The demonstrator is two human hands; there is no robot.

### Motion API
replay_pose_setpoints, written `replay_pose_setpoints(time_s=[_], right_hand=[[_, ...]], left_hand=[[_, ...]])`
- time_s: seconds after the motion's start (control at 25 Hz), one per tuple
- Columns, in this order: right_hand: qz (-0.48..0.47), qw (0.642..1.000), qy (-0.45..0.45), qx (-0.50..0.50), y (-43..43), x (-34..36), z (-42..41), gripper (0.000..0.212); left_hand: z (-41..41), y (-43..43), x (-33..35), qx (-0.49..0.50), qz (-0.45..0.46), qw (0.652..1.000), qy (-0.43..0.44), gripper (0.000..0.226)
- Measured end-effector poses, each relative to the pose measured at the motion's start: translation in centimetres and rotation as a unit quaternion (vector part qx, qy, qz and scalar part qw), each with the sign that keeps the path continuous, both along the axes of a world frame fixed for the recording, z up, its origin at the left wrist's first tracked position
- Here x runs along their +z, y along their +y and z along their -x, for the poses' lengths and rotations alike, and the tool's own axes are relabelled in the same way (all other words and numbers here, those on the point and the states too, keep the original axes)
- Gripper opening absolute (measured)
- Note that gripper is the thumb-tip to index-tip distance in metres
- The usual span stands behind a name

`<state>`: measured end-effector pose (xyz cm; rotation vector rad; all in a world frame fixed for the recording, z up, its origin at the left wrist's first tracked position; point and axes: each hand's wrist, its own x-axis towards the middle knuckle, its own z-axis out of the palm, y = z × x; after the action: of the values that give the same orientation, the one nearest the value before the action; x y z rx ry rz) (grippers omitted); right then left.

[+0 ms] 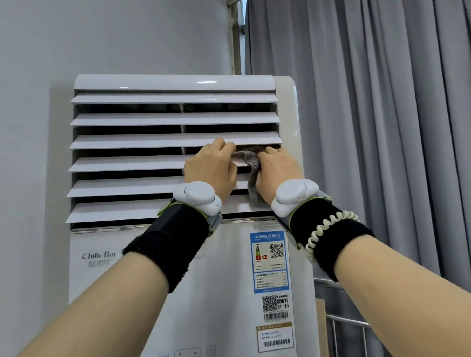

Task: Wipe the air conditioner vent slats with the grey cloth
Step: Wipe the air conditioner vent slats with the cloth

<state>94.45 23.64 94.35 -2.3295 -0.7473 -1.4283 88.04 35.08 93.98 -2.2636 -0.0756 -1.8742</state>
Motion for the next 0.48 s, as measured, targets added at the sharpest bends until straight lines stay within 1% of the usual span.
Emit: replay_pose_setpoints(time_s=[0.12,0.24,0.4,0.48], right_hand=[[-0.01,0.999,-0.039,0.016,1.5,-0.6,0.5,0.026],[0.001,0.996,-0.064,0.06,4.1,-0.8,1.6,0.031],[0.041,0.988,-0.073,0.126,7.7,-1.3,3.6,0.035],[0.024,0.989,-0.066,0.13,8.0,-1.3,3.7,0.037]], left_hand=[[1.2,1.8,-0.5,0.029,0.003,1.0,0.003,0.026],[2.7,3.5,-1.2,0.062,0.011,0.998,0.013,0.031],[4.9,5.7,-2.1,0.096,0.039,0.994,0.017,0.037],[5.7,6.7,-2.7,0.105,0.047,0.993,0.012,0.039]])
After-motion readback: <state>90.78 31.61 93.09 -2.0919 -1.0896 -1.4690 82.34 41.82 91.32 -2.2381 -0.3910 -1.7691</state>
